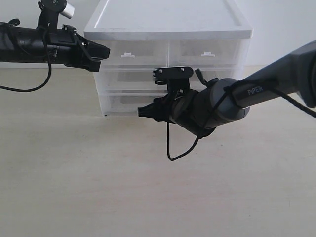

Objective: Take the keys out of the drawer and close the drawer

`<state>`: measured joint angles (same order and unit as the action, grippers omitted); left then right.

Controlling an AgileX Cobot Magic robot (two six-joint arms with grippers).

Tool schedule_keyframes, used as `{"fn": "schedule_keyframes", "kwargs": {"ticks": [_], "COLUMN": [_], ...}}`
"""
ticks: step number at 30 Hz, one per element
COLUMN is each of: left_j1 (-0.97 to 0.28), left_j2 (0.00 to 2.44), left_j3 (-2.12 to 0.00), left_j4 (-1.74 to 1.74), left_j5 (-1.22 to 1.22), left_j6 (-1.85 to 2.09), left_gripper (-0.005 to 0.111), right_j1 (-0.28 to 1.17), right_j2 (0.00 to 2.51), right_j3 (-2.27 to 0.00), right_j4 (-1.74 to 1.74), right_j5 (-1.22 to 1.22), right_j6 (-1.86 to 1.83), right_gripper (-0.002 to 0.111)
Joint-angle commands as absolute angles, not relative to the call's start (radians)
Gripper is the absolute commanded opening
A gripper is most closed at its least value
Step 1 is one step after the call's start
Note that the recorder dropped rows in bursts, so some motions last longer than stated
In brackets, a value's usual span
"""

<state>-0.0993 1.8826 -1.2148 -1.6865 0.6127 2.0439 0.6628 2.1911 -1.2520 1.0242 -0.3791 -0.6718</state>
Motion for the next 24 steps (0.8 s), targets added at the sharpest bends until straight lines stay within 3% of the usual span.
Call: {"fn": "schedule_keyframes", "kwargs": {"ticks": [1, 24], "left_j1": [-0.092, -0.092], "left_j2": [1.891, 1.891], "left_j3": [-1.233, -1.233], "left_j4": [-1.744, -1.744], "left_j5": [0.548, 0.557], "left_j6": [2.034, 2.034], "left_gripper": [0.004, 0.004], "right_j1": [0.659, 0.659], "right_j2": [2.186, 2.231], "right_j3": [-1.258, -1.328], "right_j4": [1.026, 1.067], "right_j5": [-0.393, -0.425], "right_j6": [-0.672, -0.706], "right_gripper": [0.045, 0.044]}}
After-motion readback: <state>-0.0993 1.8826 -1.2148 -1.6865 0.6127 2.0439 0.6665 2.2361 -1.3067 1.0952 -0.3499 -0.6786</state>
